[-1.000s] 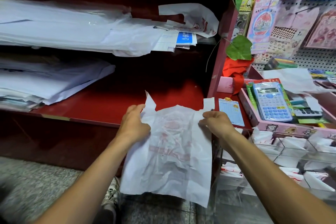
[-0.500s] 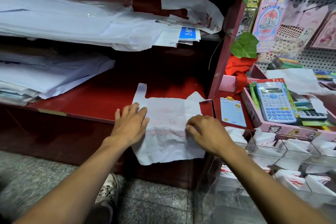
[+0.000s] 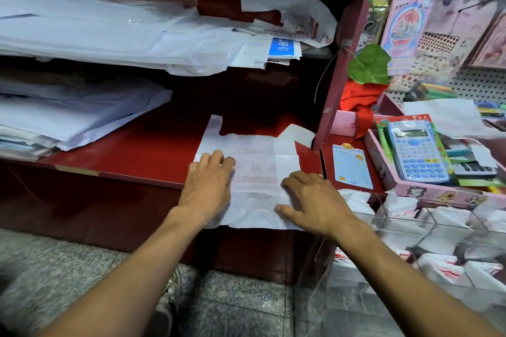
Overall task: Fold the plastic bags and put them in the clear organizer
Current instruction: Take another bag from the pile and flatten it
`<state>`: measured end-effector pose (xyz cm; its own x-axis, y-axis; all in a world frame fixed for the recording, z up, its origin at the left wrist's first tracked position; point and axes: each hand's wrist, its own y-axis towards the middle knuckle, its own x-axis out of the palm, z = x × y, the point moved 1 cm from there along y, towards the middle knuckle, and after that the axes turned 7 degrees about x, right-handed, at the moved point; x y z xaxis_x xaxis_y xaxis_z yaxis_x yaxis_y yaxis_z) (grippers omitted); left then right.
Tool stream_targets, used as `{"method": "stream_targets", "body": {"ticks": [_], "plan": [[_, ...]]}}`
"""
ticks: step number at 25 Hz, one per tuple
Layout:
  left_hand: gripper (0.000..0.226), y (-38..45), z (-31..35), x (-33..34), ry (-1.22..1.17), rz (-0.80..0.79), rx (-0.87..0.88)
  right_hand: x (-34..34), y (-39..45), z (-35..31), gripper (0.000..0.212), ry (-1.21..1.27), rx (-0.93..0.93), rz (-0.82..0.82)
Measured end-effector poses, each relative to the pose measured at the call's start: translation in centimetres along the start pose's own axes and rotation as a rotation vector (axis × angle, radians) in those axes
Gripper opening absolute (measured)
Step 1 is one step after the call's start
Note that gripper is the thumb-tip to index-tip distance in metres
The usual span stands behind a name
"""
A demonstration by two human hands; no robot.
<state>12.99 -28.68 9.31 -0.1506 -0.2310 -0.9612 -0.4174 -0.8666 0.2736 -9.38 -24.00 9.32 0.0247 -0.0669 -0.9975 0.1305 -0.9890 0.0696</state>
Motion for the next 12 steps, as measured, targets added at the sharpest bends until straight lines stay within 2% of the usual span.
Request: {"method": "stream_targets", "body": {"ticks": [3,7,9,12], "plan": [[0.031,-0.1,1.1,-0.2,-0.161,-0.084,0.069,0.2,0.1,0.3,0.073,0.164,-0.017,-0.014],[0.037,-0.5,0.9,0.0,-0.208,-0.123,0.031,-0.5,2.7,1.0,0.047,0.580,0.185,0.135],[0.037,-0.8,1.1,0.2,-0.221,-0.111,0.061,-0.6,4.9,1.7,0.046,0.579,0.301,0.105],[0.038,-1.0,0.8,0.4,-0.236,-0.091,0.096,-0.4,8.5,1.7,0.054,0.560,0.426,-0.034]]}}
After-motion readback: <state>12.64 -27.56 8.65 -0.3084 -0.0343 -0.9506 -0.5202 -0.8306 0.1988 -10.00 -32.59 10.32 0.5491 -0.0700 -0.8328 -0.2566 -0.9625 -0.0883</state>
